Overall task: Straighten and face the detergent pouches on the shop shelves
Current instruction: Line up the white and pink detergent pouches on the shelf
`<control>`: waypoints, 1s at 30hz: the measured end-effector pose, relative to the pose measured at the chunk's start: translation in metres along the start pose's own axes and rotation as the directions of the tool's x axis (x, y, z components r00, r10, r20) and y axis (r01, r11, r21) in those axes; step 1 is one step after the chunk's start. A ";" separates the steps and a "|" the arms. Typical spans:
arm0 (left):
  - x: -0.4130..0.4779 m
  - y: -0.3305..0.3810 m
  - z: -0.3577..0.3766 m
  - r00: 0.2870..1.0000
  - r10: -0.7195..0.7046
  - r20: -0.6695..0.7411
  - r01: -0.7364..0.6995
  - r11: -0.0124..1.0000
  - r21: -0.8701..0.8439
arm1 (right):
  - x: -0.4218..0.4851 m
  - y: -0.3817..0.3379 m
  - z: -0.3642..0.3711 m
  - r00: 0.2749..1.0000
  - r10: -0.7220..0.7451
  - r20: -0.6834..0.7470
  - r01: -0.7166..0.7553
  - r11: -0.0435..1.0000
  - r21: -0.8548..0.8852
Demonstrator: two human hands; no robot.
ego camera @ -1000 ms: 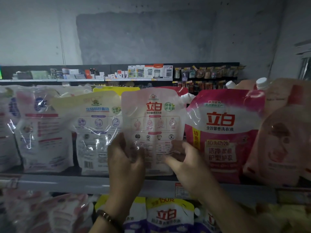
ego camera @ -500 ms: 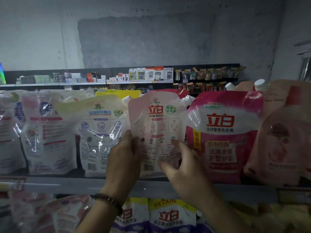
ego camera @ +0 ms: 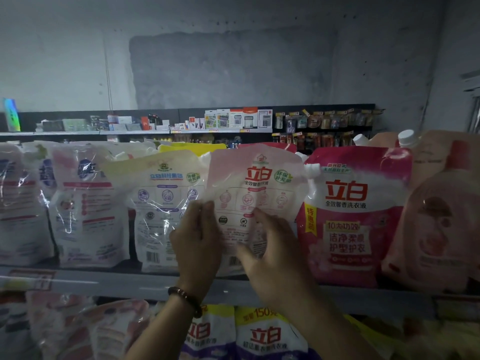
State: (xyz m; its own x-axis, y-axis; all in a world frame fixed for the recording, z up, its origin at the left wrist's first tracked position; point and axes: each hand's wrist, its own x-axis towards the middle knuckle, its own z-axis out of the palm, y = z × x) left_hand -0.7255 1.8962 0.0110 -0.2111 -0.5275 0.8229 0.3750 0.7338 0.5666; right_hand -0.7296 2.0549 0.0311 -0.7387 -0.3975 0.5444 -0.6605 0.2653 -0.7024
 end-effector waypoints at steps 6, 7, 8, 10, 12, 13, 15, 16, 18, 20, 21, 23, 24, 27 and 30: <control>-0.001 0.000 0.001 0.983 0.037 -0.178 -0.039 0.999 -0.007 | 0.001 -0.009 0.004 1.000 -0.006 -0.019 0.009 0.989 0.147; -0.003 0.002 0.000 0.977 0.039 -0.208 -0.042 0.999 -0.013 | 0.001 -0.010 0.005 0.999 -0.016 -0.043 0.023 0.984 0.175; -0.006 0.005 -0.001 0.972 0.050 -0.230 -0.056 0.998 -0.020 | 0.001 -0.011 0.004 0.998 -0.027 -0.049 0.036 0.978 0.204; -0.013 0.014 -0.003 0.962 0.082 -0.259 -0.096 0.995 -0.040 | 0.000 -0.013 0.005 0.998 -0.045 -0.052 0.057 0.963 0.264; -0.021 0.025 -0.004 0.955 0.109 -0.275 -0.129 0.990 -0.059 | 0.002 -0.017 0.007 0.996 -0.067 -0.066 0.085 0.942 0.324; -0.024 0.031 -0.005 0.955 0.112 -0.275 -0.138 0.987 -0.076 | 0.003 -0.021 0.008 0.995 -0.077 -0.063 0.094 0.933 0.348; -0.033 0.041 -0.007 0.958 0.121 -0.260 -0.154 0.982 -0.110 | 0.003 -0.029 0.006 0.995 -0.093 -0.049 0.104 0.914 0.392; -0.037 0.045 -0.007 0.960 0.121 -0.251 -0.154 0.981 -0.119 | 0.002 -0.030 0.004 0.993 -0.108 -0.047 0.118 0.911 0.396; -0.046 0.051 -0.004 0.967 0.100 -0.235 -0.129 0.985 -0.114 | 0.000 -0.035 -0.001 0.986 -0.153 -0.071 0.168 0.914 0.368; -0.055 0.052 0.001 0.970 0.110 -0.218 -0.136 0.985 -0.110 | -0.004 -0.038 -0.004 0.975 -0.178 -0.132 0.214 0.911 0.352; -0.059 0.051 0.003 0.970 0.120 -0.209 -0.148 0.981 -0.122 | -0.007 -0.042 -0.004 0.966 -0.182 -0.181 0.236 0.908 0.346; -0.066 0.051 0.007 0.976 0.113 -0.185 -0.142 0.978 -0.151 | -0.007 -0.044 -0.003 0.943 -0.173 -0.284 0.271 0.894 0.355; -0.068 0.052 0.008 0.978 0.111 -0.174 -0.140 0.977 -0.163 | -0.006 -0.044 -0.002 0.937 -0.171 -0.305 0.274 0.901 0.336; -0.075 0.059 0.013 0.987 0.119 -0.109 -0.141 0.965 -0.219 | 0.002 -0.034 0.000 0.925 -0.123 -0.360 0.237 0.926 0.292; -0.075 0.064 0.012 0.995 0.091 0.030 -0.080 0.964 -0.254 | 0.010 -0.025 -0.006 0.915 -0.112 -0.388 0.243 0.920 0.307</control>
State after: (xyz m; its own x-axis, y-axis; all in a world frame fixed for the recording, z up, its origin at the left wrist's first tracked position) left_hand -0.6969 1.9878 -0.0139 -0.2027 -0.4459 0.8718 0.6080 0.6406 0.4690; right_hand -0.7210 2.0492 0.0571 -0.6537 -0.0524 0.7549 -0.7461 -0.1222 -0.6545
